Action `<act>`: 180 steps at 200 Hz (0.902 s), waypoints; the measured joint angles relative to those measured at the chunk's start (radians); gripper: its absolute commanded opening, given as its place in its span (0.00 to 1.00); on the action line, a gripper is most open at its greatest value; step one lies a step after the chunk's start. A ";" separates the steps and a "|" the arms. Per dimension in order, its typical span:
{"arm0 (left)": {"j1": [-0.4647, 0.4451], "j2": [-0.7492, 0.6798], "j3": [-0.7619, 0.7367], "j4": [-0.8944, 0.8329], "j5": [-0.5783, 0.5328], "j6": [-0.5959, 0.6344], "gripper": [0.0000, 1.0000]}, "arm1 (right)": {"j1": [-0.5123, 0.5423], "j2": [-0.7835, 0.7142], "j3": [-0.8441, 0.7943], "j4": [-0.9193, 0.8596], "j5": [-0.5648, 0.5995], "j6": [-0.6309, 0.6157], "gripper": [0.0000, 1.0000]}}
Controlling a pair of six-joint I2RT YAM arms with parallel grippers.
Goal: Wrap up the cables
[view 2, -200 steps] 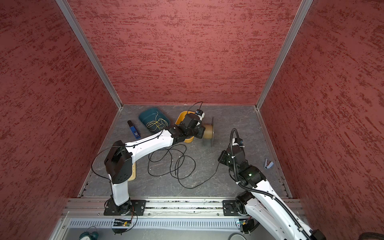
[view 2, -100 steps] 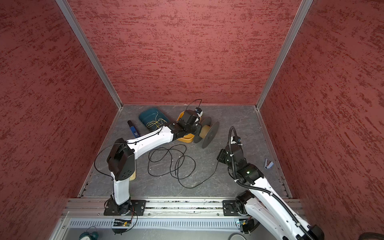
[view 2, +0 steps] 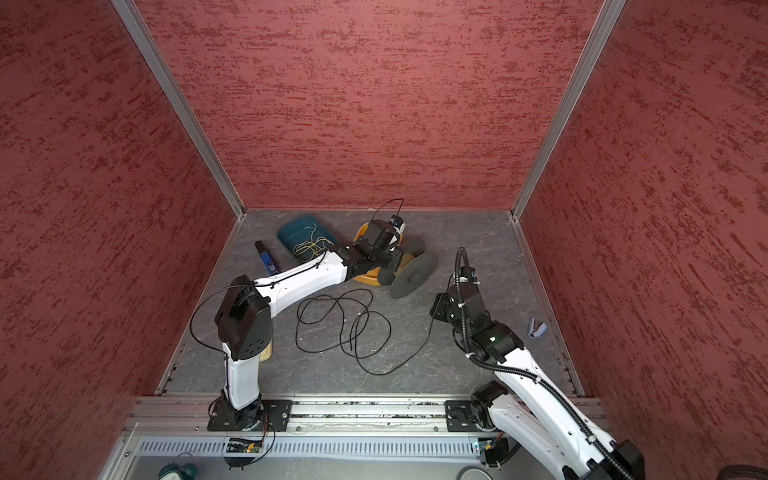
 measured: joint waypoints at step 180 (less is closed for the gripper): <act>0.007 -0.053 -0.042 0.001 0.000 0.006 0.24 | 0.000 0.020 0.045 0.035 -0.080 -0.043 0.00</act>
